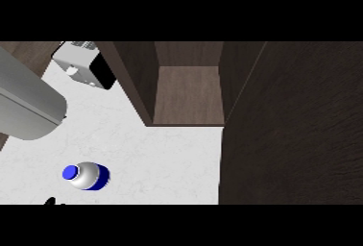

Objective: Pick up the bottled water, place it into the cabinet and close the cabinet

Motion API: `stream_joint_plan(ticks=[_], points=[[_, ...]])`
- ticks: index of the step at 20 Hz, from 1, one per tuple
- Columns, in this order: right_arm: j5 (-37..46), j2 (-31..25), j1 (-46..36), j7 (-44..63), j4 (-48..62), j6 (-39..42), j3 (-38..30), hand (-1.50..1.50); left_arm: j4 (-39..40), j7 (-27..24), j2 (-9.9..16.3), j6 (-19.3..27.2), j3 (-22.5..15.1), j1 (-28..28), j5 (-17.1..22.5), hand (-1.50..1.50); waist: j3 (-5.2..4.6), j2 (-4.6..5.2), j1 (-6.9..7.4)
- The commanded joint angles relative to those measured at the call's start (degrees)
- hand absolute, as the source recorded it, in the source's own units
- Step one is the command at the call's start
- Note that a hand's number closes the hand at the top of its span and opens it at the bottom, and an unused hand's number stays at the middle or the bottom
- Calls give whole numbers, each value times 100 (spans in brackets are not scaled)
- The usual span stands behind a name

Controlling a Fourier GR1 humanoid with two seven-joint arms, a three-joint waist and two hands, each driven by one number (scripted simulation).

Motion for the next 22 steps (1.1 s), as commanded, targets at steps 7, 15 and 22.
stream_joint_plan(ticks=[7,15,22], points=[[-1084,33,511,363,-1123,29,-305,-150,-327,-269,69,-10,928,82,466,-150,-9,42,-62],[-1202,-47,886,215,-1214,401,-430,-150,559,-196,366,-227,2093,-489,1121,-150,-13,47,-125],[-1538,-130,1147,-105,-1095,739,-694,-150,1766,-146,589,-152,2327,-1895,802,-150,-8,63,-249]])
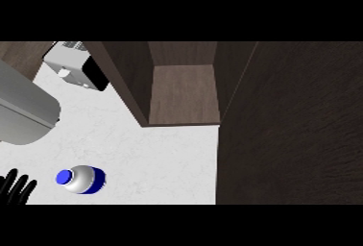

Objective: Pick up the bottled water, place it into the cabinet and close the cabinet

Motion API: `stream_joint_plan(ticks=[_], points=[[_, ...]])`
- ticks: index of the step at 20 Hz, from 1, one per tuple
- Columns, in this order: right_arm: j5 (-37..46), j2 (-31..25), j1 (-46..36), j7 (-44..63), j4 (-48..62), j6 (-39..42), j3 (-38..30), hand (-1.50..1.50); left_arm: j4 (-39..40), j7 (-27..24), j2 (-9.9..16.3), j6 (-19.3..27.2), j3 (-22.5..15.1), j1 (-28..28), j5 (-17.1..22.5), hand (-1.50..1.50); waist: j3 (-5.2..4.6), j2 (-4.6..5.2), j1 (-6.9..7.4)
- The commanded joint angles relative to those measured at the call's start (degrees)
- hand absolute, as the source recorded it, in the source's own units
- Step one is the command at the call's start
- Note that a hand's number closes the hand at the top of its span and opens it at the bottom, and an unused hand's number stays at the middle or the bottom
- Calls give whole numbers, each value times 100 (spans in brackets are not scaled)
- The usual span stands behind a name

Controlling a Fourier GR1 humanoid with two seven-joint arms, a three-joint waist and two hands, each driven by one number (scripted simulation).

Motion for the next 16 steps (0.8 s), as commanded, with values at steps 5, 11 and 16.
stream_joint_plan(ticks=[5,11,16], points=[[-1302,28,652,191,-948,145,-308,-150,1276,-524,-15,-227,183,-686,-216,-150,2,-9,21],[-1305,-18,756,-93,-778,399,-445,-150,2415,-646,12,-32,348,-1469,-601,-150,1,3,-5],[-1377,-50,706,88,-1107,217,-421,-150,3076,-834,-95,149,265,-1928,-976,-150,-3,13,36]])
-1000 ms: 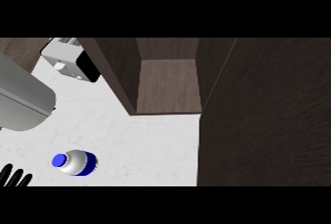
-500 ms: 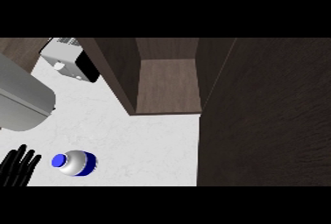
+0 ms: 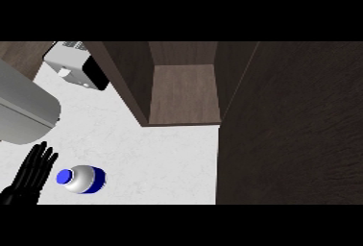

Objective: Pick up the bottled water, place it into the cabinet and close the cabinet

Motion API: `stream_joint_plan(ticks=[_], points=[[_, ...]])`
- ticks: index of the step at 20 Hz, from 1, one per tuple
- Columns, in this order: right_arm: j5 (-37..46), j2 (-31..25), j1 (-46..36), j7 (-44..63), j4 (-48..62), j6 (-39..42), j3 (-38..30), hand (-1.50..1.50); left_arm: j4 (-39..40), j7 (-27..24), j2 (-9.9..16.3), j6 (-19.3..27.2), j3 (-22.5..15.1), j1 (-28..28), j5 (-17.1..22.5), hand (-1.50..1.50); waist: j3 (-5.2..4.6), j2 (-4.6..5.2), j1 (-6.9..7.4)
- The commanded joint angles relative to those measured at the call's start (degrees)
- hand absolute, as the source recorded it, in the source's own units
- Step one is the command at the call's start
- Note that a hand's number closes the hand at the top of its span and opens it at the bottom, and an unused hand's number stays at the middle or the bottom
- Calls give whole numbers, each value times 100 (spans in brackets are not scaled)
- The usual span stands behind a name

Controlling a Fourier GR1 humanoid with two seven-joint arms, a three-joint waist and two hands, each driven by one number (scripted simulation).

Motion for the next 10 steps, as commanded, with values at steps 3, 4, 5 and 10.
stream_joint_plan(ticks=[3,4,5,10], points=[[-1101,103,958,116,-1213,251,-117,-150,951,-108,-35,86,8,-622,-244,-150,-1,-17,-107],[-1059,71,705,232,-1192,60,-117,-150,1195,-260,77,-197,90,-450,-120,-150,-3,-1,4],[-1240,-49,728,207,-1109,121,-320,-150,1250,-248,-131,103,-93,-645,-412,-150,0,1,0],[-1145,-98,588,363,-1228,-33,-68,-150,2390,-837,15,-75,223,-1137,-382,-150,-11,24,33]])
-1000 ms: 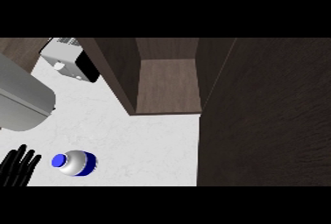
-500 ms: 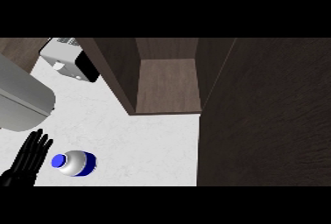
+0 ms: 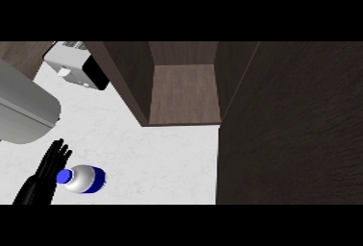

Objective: Pick up the bottled water, place it into the cabinet and close the cabinet

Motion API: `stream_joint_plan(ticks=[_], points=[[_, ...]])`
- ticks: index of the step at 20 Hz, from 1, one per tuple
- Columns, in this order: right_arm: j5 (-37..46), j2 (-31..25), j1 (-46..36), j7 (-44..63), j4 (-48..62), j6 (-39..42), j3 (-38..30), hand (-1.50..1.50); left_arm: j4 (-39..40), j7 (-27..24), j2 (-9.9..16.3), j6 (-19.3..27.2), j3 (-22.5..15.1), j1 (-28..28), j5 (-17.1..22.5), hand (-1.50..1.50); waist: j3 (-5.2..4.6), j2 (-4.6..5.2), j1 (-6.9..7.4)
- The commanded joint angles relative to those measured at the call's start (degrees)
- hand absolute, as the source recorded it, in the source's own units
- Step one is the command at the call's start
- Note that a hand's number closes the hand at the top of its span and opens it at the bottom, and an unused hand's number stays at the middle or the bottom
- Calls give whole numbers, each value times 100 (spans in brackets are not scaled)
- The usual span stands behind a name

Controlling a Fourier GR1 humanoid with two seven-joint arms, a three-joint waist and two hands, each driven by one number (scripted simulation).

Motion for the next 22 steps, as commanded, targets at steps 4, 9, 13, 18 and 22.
stream_joint_plan(ticks=[4,9,13,18,22], points=[[-1046,-48,535,450,-1216,-62,7,-150,1553,-1013,-2,-29,126,-450,-363,-150,-5,2,-3],[-1317,-267,456,175,-856,89,-312,-150,2473,-1734,-150,-249,268,-621,-230,-150,-5,2,15],[-976,-77,619,289,-1176,-132,-79,-150,2906,-1744,-44,-717,356,-1048,14,-150,-2,4,42],[-1245,-266,578,287,-1107,-145,-178,-150,3696,-2085,-123,-952,255,-1625,-123,-150,-4,16,30],[-1193,-270,704,77,-878,30,-352,-150,4176,-2613,-166,-1348,367,-1668,23,150,2,2,31]])
